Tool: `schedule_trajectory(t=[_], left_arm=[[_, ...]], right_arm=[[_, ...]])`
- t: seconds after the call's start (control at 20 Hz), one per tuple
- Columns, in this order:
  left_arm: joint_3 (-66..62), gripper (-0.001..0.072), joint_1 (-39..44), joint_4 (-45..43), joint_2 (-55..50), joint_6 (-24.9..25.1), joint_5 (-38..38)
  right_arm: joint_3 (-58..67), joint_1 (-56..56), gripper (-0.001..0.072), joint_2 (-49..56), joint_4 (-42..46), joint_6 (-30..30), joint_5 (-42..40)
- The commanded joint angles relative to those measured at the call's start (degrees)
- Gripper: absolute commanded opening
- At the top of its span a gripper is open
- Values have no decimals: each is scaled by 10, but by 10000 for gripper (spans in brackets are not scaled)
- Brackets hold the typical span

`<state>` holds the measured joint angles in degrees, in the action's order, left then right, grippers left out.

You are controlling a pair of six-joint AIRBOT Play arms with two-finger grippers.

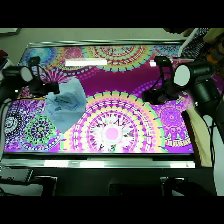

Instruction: Fold the clothes and pants, and hang the long-sleeved shirts on hangers.

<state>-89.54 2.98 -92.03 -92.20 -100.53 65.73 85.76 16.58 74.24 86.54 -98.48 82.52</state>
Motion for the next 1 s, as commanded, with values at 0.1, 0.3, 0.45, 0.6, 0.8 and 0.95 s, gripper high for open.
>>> schedule_trajectory(t=[0.1,0.3,0.45,0.6,0.8,0.95], left_arm=[[-12,580,0,22,-130,-25,-87],[-67,15,4,126,-132,15,-28],[-142,14,40,232,-115,40,57],[-189,14,122,316,-95,45,80],[-196,14,256,348,-105,45,55],[-196,14,341,353,-155,13,42]], right_arm=[[0,0,48,0,1,-9,-1],[0,0,55,0,1,-14,2],[1,0,106,0,22,-23,37],[0,0,106,-2,105,-55,123],[0,0,106,-33,214,-55,209],[0,0,106,-73,268,-55,220]])
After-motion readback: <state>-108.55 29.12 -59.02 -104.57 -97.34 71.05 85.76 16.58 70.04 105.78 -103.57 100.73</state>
